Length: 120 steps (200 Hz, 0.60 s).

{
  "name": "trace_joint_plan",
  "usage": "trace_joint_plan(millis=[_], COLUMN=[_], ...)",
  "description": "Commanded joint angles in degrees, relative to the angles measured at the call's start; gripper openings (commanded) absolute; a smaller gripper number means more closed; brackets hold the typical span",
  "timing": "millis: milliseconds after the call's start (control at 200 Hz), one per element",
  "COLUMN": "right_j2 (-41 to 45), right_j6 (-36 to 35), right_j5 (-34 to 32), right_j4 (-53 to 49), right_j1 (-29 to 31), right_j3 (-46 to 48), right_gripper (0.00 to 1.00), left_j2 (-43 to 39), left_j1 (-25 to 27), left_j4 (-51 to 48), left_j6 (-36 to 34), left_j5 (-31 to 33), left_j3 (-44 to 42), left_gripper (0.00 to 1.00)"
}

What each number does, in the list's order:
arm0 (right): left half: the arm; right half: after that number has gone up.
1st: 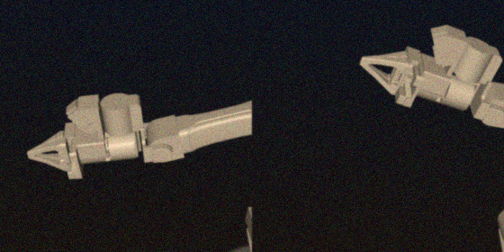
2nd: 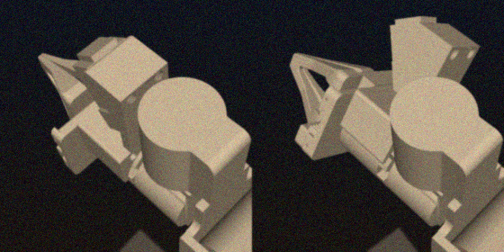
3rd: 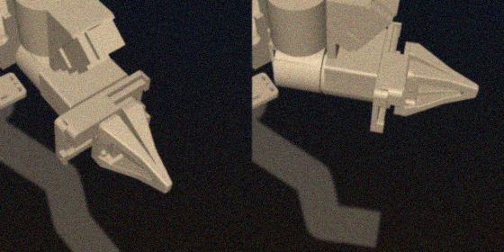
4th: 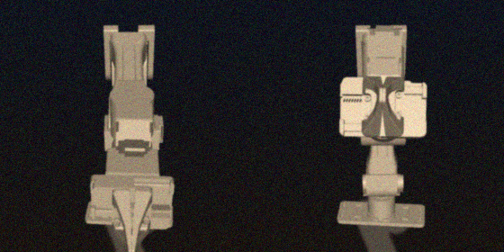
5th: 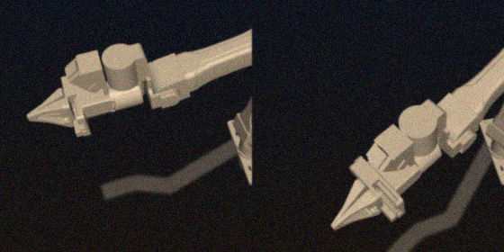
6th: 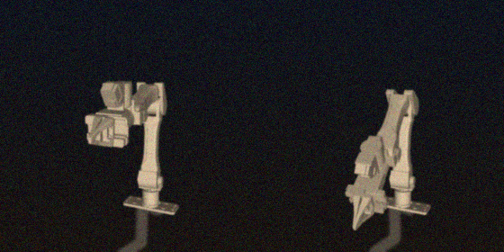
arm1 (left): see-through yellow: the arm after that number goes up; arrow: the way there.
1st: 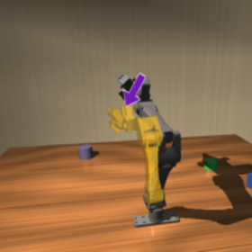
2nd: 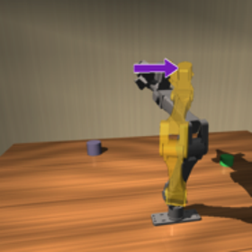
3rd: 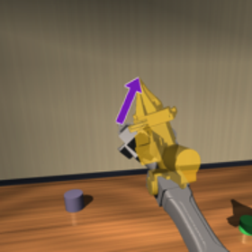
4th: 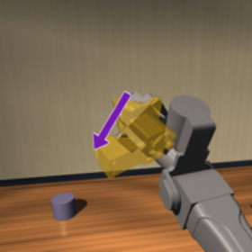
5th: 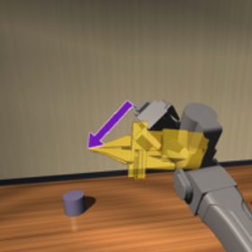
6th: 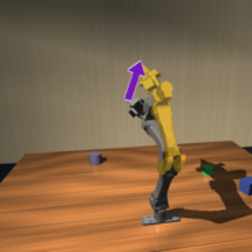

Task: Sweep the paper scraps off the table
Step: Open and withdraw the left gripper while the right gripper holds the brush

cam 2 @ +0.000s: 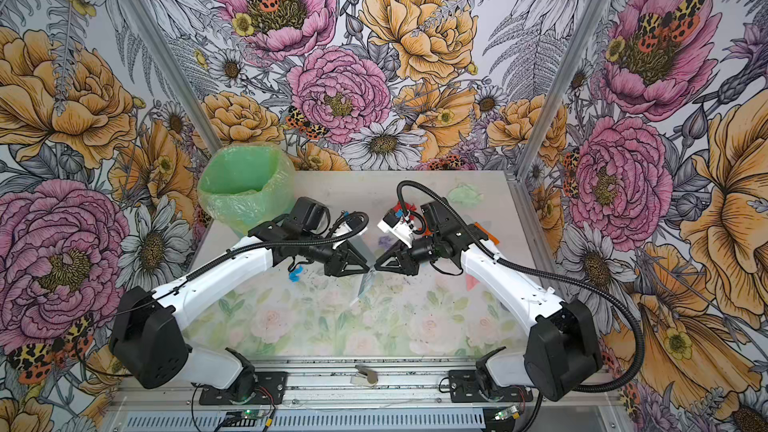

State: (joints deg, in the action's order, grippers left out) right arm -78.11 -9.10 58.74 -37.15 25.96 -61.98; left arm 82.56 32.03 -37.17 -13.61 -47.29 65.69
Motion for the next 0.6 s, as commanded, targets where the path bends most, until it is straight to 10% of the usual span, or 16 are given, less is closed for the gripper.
trace_joint_plan(millis=[0, 30, 45, 65, 595], right_j2=[0.68, 0.7, 0.69, 0.7, 3.53], right_j6=[-0.79, -0.82, -0.78, -0.73, 5.79], right_j5=[0.06, -0.11, -0.12, -0.29, -18.02], right_j4=[-0.65, -0.64, -0.65, -0.65, -0.46], right_j1=[0.41, 0.47, 0.42, 0.41, -0.77], right_j3=[0.43, 0.44, 0.44, 0.44, 0.86], right_gripper=[0.0, 0.0, 0.0, 0.0, 0.0], left_j2=[-2.36, -2.56, -2.72, -2.87, -10.31], left_j1=[-1.46, -1.62, -1.68, -1.83, -4.07], left_j4=[4.09, 4.28, 4.36, 4.53, 9.48], left_j6=[1.77, 2.1, 2.31, 2.63, 14.64], left_j5=[3.26, 3.57, 3.81, 4.21, 37.17], left_j3=[-1.56, -1.88, -1.95, -2.17, -12.9], left_gripper=[0.48, 0.56, 0.89, 0.98, 0.99])
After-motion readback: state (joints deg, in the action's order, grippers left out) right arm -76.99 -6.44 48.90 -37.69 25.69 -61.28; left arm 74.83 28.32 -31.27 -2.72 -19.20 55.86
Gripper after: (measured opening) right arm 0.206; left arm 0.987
